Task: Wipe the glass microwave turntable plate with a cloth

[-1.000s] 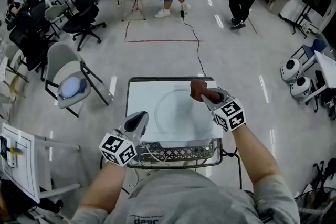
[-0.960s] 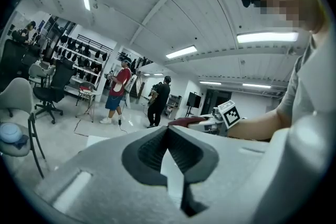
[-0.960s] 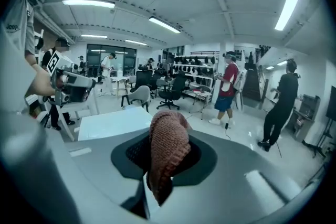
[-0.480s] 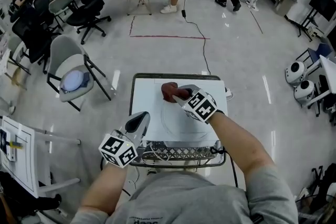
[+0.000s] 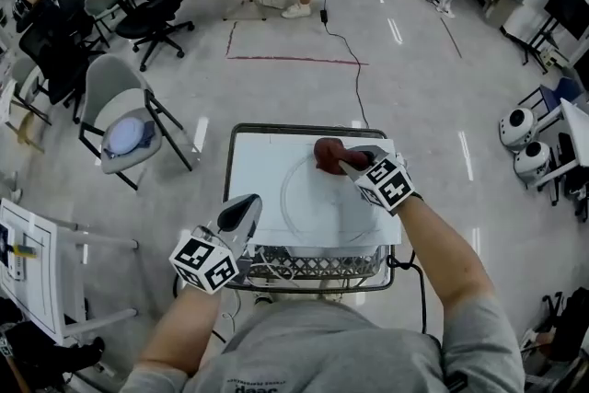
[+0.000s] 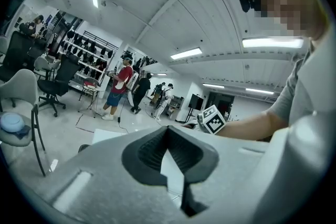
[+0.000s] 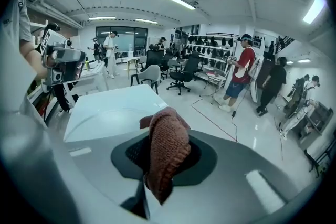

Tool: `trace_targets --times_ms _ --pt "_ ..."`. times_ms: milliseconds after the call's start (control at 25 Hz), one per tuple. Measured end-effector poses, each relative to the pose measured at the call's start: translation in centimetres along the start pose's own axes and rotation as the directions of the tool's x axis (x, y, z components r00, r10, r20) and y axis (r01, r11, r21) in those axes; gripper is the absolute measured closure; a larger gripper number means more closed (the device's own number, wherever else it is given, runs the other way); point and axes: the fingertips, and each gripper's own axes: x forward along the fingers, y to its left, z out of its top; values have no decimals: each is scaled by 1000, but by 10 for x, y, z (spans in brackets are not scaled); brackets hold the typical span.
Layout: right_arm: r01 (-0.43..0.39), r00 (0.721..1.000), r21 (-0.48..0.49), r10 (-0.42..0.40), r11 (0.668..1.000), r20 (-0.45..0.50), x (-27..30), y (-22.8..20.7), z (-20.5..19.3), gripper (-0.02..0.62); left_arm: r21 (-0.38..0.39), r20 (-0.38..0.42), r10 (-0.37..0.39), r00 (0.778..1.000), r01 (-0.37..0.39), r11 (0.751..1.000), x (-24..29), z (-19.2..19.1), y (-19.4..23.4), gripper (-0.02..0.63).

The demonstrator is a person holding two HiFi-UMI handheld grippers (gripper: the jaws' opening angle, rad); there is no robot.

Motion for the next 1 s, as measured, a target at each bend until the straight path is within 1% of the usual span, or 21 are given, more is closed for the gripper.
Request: trace_targets --times_ms 320,400,480,600,720,840,1000 --pt "89 993 -4 -89 996 -81 -49 -43 -55 514 5 -8 -24 1000 24 1000 9 -2 -15 606" --pt "101 991 -5 -101 995 -83 -57 -48 -60 514 4 -6 -27 1000 27 1000 11 -2 -17 606" --pt "97 994 -7 -97 995 -53 -63 -45 -50 514 3 -3 -28 1000 28 1000 12 -2 -19 606" --pt "45 998 -19 -44 999 41 -64 -20 -9 514 1 5 -27 1000 27 1000 9 0 -17 606" --pt "-49 992 -63 56 997 114 -49 24 38 514 2 16 -14 1000 14 1000 2 2 -9 606" --pt "-139 979 -115 154 984 135 -26 68 70 514 4 26 12 1000 -12 1000 -6 5 3 606" --pt "-218 965 -185 240 958 106 5 113 84 514 34 30 70 997 -71 997 -20 8 28 606"
